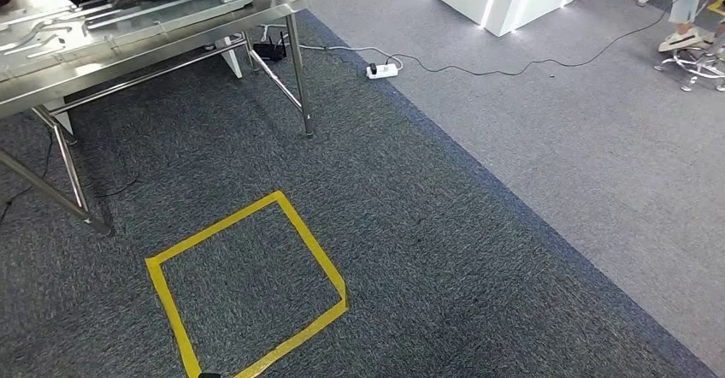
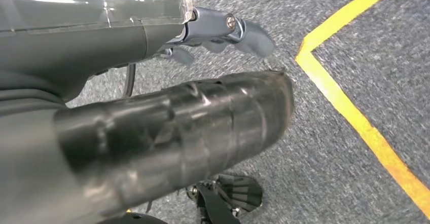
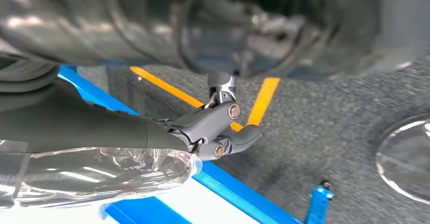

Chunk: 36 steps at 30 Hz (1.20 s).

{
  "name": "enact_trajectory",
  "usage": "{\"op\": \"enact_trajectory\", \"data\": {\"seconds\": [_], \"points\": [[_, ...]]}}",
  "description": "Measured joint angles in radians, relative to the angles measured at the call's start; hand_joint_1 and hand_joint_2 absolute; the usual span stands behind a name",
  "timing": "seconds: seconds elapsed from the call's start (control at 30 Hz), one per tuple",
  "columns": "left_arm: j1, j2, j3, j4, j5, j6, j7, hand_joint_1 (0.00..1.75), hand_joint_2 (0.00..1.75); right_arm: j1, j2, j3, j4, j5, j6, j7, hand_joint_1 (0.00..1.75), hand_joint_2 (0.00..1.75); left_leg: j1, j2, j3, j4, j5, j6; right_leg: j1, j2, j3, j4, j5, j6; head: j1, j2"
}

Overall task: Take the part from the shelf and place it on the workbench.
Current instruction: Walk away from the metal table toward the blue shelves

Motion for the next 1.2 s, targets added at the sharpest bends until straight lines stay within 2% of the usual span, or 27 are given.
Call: {"op": "enact_trajectory", "data": {"seconds": [0.03, 0.07, 0.1, 0.17, 0.2, 0.23, 0.27, 0.3, 0.33, 0.4, 0.47, 0.53, 0.57, 0.6, 0.67, 0.7, 0.73, 0.77, 0.8, 0.83, 0.9, 0.97, 1.03, 1.07, 1.13, 1.17, 1.2], "points": [[-0.001, 0.000, 0.000, 0.000, 0.001, -0.001, 0.000, 0.00, 0.00, 0.003, 0.001, 0.000, 0.000, 0.002, 0.001, 0.000, 0.00, 0.00, 0.000, 0.012, 0.001, -0.004, 0.004, 0.008, -0.001, -0.004, -0.002, 0.001, 0.001, 0.005, 0.000, 0.000], [-0.001, 0.000, 0.001, 0.000, 0.001, -0.001, 0.000, 0.00, 0.00, 0.005, 0.002, 0.000, 0.001, 0.003, 0.002, 0.000, 0.00, 0.00, 0.001, 0.024, 0.003, -0.008, 0.009, 0.016, 0.000, -0.025, -0.008, 0.012, -0.007, 0.009, 0.000, 0.000], [-0.001, 0.000, 0.002, 0.000, 0.002, -0.002, 0.000, 0.00, 0.00, 0.005, 0.003, 0.000, 0.001, 0.005, 0.003, 0.000, 0.00, 0.00, 0.002, 0.038, 0.004, -0.012, 0.014, 0.025, 0.002, -0.053, -0.022, 0.039, -0.026, 0.011, 0.001, 0.000], [0.002, 0.000, 0.004, 0.000, 0.002, -0.003, 0.000, 0.00, 0.00, 0.002, 0.004, 0.000, 0.001, 0.009, 0.008, -0.002, 0.00, 0.00, -0.001, 0.066, 0.000, -0.015, 0.017, 0.034, 0.004, -0.109, -0.075, 0.152, -0.091, 0.014, 0.002, 0.000], [0.004, 0.001, 0.005, 0.000, 0.002, -0.004, 0.000, 0.00, 0.00, 0.001, 0.004, 0.000, 0.002, 0.010, 0.010, -0.002, 0.00, 0.00, -0.003, 0.082, -0.002, -0.014, 0.017, 0.035, 0.003, -0.118, -0.104, 0.216, -0.120, 0.016, 0.001, 0.000], [0.005, 0.001, 0.006, 0.000, 0.003, -0.005, 0.000, 0.00, 0.00, 0.001, 0.004, 0.000, 0.002, 0.011, 0.012, -0.003, 0.00, 0.00, -0.006, 0.097, -0.003, -0.014, 0.016, 0.036, 0.002, -0.122, -0.123, 0.260, -0.133, 0.017, 0.001, 0.000], [0.005, 0.001, 0.006, 0.000, 0.003, -0.006, 0.000, 0.00, 0.00, 0.002, 0.005, 0.000, 0.002, 0.012, 0.013, -0.003, 0.00, 0.00, -0.007, 0.112, -0.004, -0.013, 0.015, 0.036, 0.002, -0.124, -0.123, 0.270, -0.129, 0.017, 0.001, 0.000], [0.004, 0.001, 0.007, 0.000, 0.003, -0.006, 0.000, 0.00, 0.00, 0.003, 0.005, 0.000, 0.003, 0.012, 0.013, -0.003, 0.00, 0.00, -0.008, 0.125, -0.003, -0.012, 0.014, 0.035, 0.002, -0.129, -0.103, 0.241, -0.107, 0.015, 0.001, 0.000], [0.003, 0.001, 0.007, 0.000, 0.003, -0.006, 0.000, 0.00, 0.00, 0.003, 0.005, 0.000, 0.003, 0.012, 0.013, -0.003, 0.00, 0.00, -0.009, 0.136, -0.001, -0.012, 0.012, 0.034, 0.003, -0.140, -0.065, 0.178, -0.076, 0.012, 0.001, 0.000], [0.002, 0.001, 0.007, 0.000, 0.003, -0.007, -0.001, 0.00, 0.00, 0.002, 0.005, 0.000, 0.004, 0.013, 0.013, -0.003, 0.00, 0.00, -0.012, 0.156, 0.002, -0.009, 0.006, 0.028, 0.012, -0.181, 0.007, 0.049, -0.035, -0.001, 0.001, 0.000], [0.001, 0.001, 0.007, 0.000, 0.003, -0.007, -0.001, 0.00, 0.00, 0.000, 0.005, 0.000, 0.004, 0.014, 0.014, -0.003, 0.00, 0.00, -0.016, 0.173, 0.006, -0.008, 0.000, 0.019, 0.021, -0.197, 0.030, 0.000, -0.031, -0.011, 0.001, 0.000], [-0.003, 0.000, 0.007, 0.000, 0.003, -0.007, -0.001, 0.00, 0.00, 0.003, 0.005, 0.000, 0.004, 0.015, 0.014, -0.001, 0.00, 0.00, -0.017, 0.187, 0.011, -0.009, -0.004, 0.010, 0.020, -0.176, 0.028, -0.005, -0.026, -0.019, 0.000, 0.000], [-0.004, 0.000, 0.007, 0.000, 0.002, -0.008, 0.000, 0.00, 0.00, 0.003, 0.007, 0.000, 0.004, 0.016, 0.014, 0.000, 0.00, 0.00, -0.016, 0.176, 0.011, -0.001, -0.013, 0.005, 0.017, -0.166, 0.028, -0.009, -0.023, -0.025, 0.000, 0.000], [-0.004, 0.000, 0.007, 0.000, 0.002, -0.008, 0.000, 0.00, 0.00, 0.003, 0.008, 0.000, 0.004, 0.016, 0.014, 0.001, 0.00, 0.00, -0.014, 0.154, 0.003, 0.022, -0.031, 0.001, 0.013, -0.157, 0.028, -0.014, -0.018, -0.032, 0.000, 0.000], [-0.001, 0.000, 0.007, 0.000, 0.002, -0.008, 0.000, 0.00, 0.00, 0.002, 0.010, 0.000, 0.004, 0.018, 0.014, 0.001, 0.00, 0.00, -0.008, 0.095, -0.043, 0.127, -0.095, -0.006, 0.011, -0.136, 0.026, -0.018, -0.013, -0.040, 0.000, 0.000], [0.001, 0.000, 0.007, 0.000, 0.002, -0.008, 0.000, 0.00, 0.00, 0.001, 0.011, 0.000, 0.004, 0.018, 0.014, 0.001, 0.00, 0.00, -0.007, 0.080, -0.075, 0.194, -0.126, -0.009, 0.011, -0.124, 0.024, -0.017, -0.011, -0.042, 0.000, 0.000], [0.003, 0.000, 0.007, 0.000, 0.002, -0.008, 0.000, 0.00, 0.00, 0.002, 0.012, 0.000, 0.004, 0.018, 0.014, 0.001, 0.00, 0.00, -0.006, 0.074, -0.102, 0.248, -0.142, -0.011, 0.011, -0.111, 0.022, -0.015, -0.011, -0.042, 0.000, 0.000], [0.004, 0.000, 0.008, 0.000, 0.002, -0.008, 0.000, 0.00, 0.00, 0.003, 0.012, 0.000, 0.004, 0.018, 0.014, 0.001, 0.00, 0.00, -0.005, 0.073, -0.115, 0.269, -0.137, -0.012, 0.011, -0.096, 0.020, -0.013, -0.011, -0.042, 0.000, 0.000], [0.005, 0.001, 0.008, 0.000, 0.002, -0.009, 0.000, 0.00, 0.00, 0.004, 0.013, 0.000, 0.004, 0.018, 0.014, 0.002, 0.00, 0.00, -0.004, 0.071, -0.110, 0.251, -0.111, -0.012, 0.011, -0.082, 0.020, -0.010, -0.011, -0.042, 0.000, 0.000], [0.005, 0.001, 0.008, 0.000, 0.002, -0.009, 0.000, 0.00, 0.00, 0.004, 0.013, 0.000, 0.004, 0.018, 0.014, 0.002, 0.00, 0.00, -0.002, 0.066, -0.089, 0.199, -0.072, -0.012, 0.010, -0.067, 0.020, -0.006, -0.012, -0.041, 0.000, 0.000], [0.006, 0.001, 0.008, 0.000, 0.002, -0.009, 0.001, 0.00, 0.00, 0.003, 0.013, 0.000, 0.004, 0.018, 0.015, 0.002, 0.00, 0.00, 0.003, 0.021, -0.038, 0.071, -0.010, -0.009, 0.010, -0.041, 0.016, 0.002, -0.013, -0.034, 0.000, 0.000], [0.005, 0.002, 0.007, 0.000, 0.002, -0.010, 0.001, 0.00, 0.00, 0.003, 0.013, 0.000, 0.004, 0.018, 0.016, 0.002, 0.00, 0.00, 0.002, -0.012, -0.020, 0.016, 0.006, -0.004, 0.010, -0.022, 0.008, 0.006, -0.011, -0.021, 0.000, 0.000], [0.003, 0.002, 0.008, 0.000, 0.001, -0.011, 0.002, 0.00, 0.00, 0.006, 0.014, 0.000, 0.005, 0.019, 0.016, 0.003, 0.00, 0.00, -0.001, 0.004, -0.020, 0.011, 0.012, 0.005, 0.009, -0.005, 0.002, 0.003, -0.005, -0.006, 0.000, 0.000], [0.002, 0.001, 0.008, 0.000, 0.001, -0.011, 0.003, 0.00, 0.00, 0.008, 0.014, 0.000, 0.005, 0.020, 0.016, 0.004, 0.00, 0.00, 0.000, 0.016, -0.018, 0.006, 0.017, 0.013, 0.008, -0.011, -0.001, 0.006, -0.006, -0.001, 0.001, 0.000], [0.003, 0.001, 0.008, 0.000, 0.000, -0.012, 0.003, 0.00, 0.00, 0.008, 0.014, 0.000, 0.005, 0.024, 0.017, 0.008, 0.00, 0.00, 0.003, 0.044, -0.015, -0.006, 0.027, 0.028, 0.010, -0.057, -0.028, 0.059, -0.042, 0.006, 0.001, 0.000], [0.003, 0.001, 0.008, 0.000, 0.000, -0.012, 0.003, 0.00, 0.00, 0.007, 0.014, 0.000, 0.005, 0.026, 0.019, 0.011, 0.00, 0.00, 0.001, 0.058, -0.016, -0.008, 0.029, 0.032, 0.010, -0.088, -0.053, 0.116, -0.076, 0.008, 0.001, 0.000], [0.005, 0.002, 0.009, 0.000, 0.000, -0.012, 0.003, 0.00, 0.00, 0.005, 0.014, 0.000, 0.005, 0.028, 0.022, 0.013, 0.00, 0.00, -0.001, 0.072, -0.018, -0.008, 0.030, 0.035, 0.010, -0.108, -0.085, 0.183, -0.111, 0.011, 0.001, 0.000]]}}
